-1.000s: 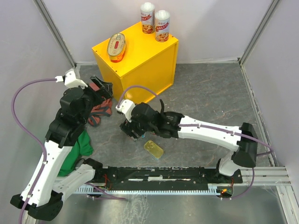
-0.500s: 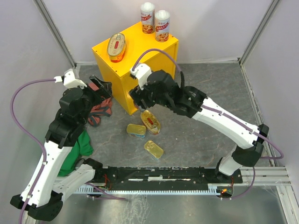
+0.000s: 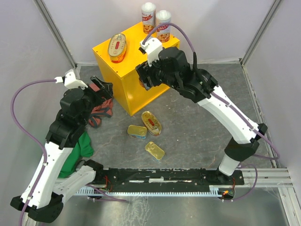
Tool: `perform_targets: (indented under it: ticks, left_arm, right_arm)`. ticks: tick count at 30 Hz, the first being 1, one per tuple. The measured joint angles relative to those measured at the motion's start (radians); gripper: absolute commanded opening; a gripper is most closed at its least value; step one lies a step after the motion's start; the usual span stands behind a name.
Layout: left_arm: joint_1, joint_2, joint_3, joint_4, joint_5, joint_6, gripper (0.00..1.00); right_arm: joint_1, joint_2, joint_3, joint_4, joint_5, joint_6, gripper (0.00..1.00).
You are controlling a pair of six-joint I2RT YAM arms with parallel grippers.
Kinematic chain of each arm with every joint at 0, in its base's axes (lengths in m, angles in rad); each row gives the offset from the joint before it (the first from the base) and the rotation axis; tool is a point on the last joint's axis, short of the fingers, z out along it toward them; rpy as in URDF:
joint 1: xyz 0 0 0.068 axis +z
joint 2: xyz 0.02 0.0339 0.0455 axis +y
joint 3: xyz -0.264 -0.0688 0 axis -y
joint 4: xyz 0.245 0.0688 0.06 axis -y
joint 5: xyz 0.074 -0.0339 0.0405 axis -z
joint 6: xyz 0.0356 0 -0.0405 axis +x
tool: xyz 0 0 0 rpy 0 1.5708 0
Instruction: Place and organize the canned foods onto the counter
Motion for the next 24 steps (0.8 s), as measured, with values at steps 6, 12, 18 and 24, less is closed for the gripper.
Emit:
perform_targets:
  ticks: [6, 12, 18, 24]
  left_arm:
    - [0.000, 0.000, 0.000, 0.000, 0.001, 0.000, 1.00]
    - [0.000, 0.000, 0.000, 0.000, 0.003, 0.000, 0.99]
    - [0.000, -0.001, 0.000, 0.013, 0.005, 0.000, 0.99]
    - [0.000, 0.000, 0.000, 0.024, 0.006, 0.000, 0.99]
  right_arm:
    - [-0.042, 0.108, 0.186, -0.047, -0.003, -0.012, 0.01]
    - [-0.078, 0.148, 0.252, -0.053, -0.004, -0.014, 0.01]
    - [-0.100, 0.160, 0.267, -0.050, -0.004, -0.015, 0.01]
    - [-0.116, 0.241, 0.369, -0.018, -0.012, -0.023, 0.01]
